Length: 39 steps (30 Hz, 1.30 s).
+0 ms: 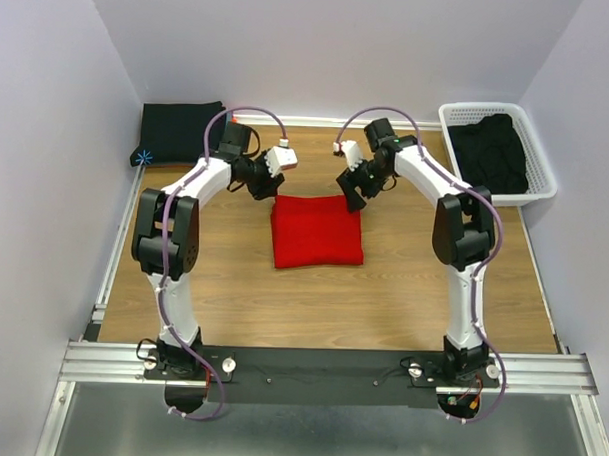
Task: Fold and stack the t-shirts
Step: Fold the tshirt
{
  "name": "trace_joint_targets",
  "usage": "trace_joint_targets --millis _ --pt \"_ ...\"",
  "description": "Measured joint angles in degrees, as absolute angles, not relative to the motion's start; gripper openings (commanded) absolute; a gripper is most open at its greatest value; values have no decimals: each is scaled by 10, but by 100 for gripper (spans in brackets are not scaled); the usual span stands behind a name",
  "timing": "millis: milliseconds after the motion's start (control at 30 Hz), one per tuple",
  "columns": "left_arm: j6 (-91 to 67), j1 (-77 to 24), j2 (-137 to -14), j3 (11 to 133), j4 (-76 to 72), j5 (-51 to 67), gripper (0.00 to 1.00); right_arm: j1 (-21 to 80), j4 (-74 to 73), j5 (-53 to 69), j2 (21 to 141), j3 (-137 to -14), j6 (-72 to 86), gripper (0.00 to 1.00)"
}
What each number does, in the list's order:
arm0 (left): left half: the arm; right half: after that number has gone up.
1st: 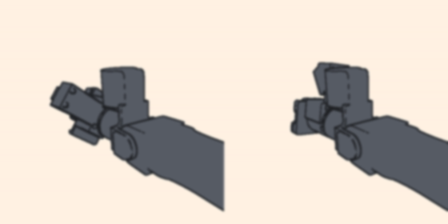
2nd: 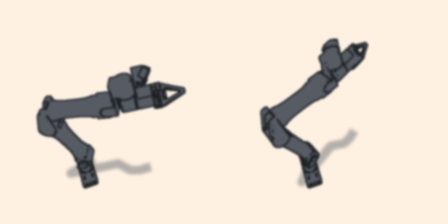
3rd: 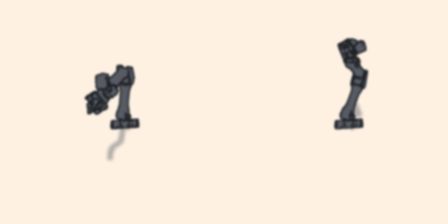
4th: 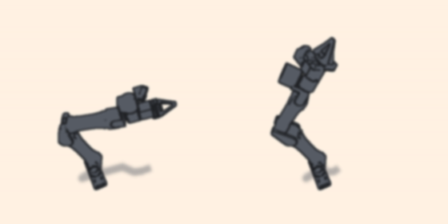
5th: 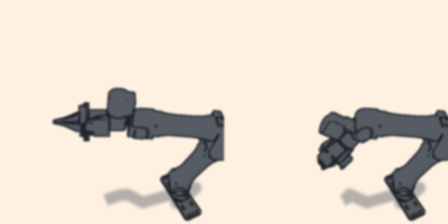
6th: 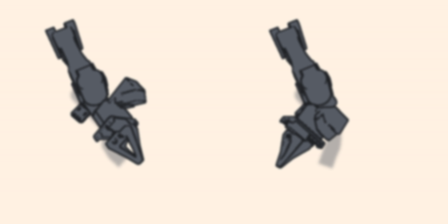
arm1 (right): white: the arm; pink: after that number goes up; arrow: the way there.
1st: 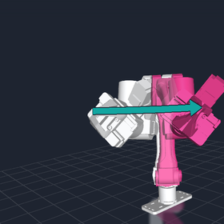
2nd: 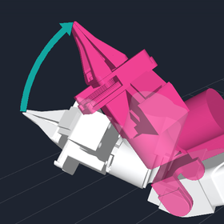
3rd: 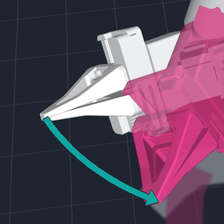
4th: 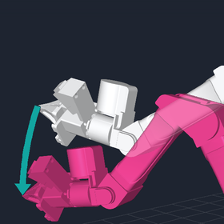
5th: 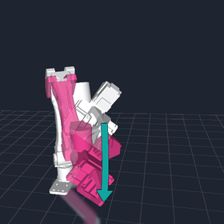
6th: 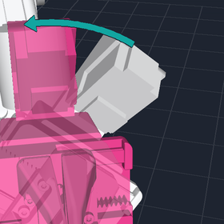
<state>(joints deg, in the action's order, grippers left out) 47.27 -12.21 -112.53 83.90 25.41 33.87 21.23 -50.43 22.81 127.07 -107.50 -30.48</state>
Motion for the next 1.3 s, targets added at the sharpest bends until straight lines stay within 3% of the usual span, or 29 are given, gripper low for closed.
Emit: trace_joint_targets --millis 67,200,233,333,400,667,1033,1100,1133,1300 --pt "448 -110 -1116 837 247 341 56 204 -496 221 1262 -1078 -281 81" --pt "377 -89 -1061 790 220 357 49 182 -487 233 1223 -1077 -223 72" --pt "351 -84 -1042 778 214 367 45 176 -483 244 1209 -1075 -211 59" --pt "265 -90 -986 739 180 424 40 166 -455 322 1153 -1047 -157 39" --pt "220 -100 -974 722 150 460 40 170 -424 394 1129 -1016 -103 33" --pt "4 -123 -1085 688 -3 563 39 189 -321 528 1230 -962 44 27" --pt "-134 -84 -1296 791 -98 632 40 139 -229 579 1395 -1023 149 32" --pt "-135 -81 -1296 793 -100 633 43 137 -220 580 1399 -1031 154 40" --pt "-133 -79 -1291 792 -100 633 44 136 -217 580 1398 -1032 158 52" --pt "-129 -71 -1169 717 -74 633 50 129 -204 578 1324 -976 186 65"
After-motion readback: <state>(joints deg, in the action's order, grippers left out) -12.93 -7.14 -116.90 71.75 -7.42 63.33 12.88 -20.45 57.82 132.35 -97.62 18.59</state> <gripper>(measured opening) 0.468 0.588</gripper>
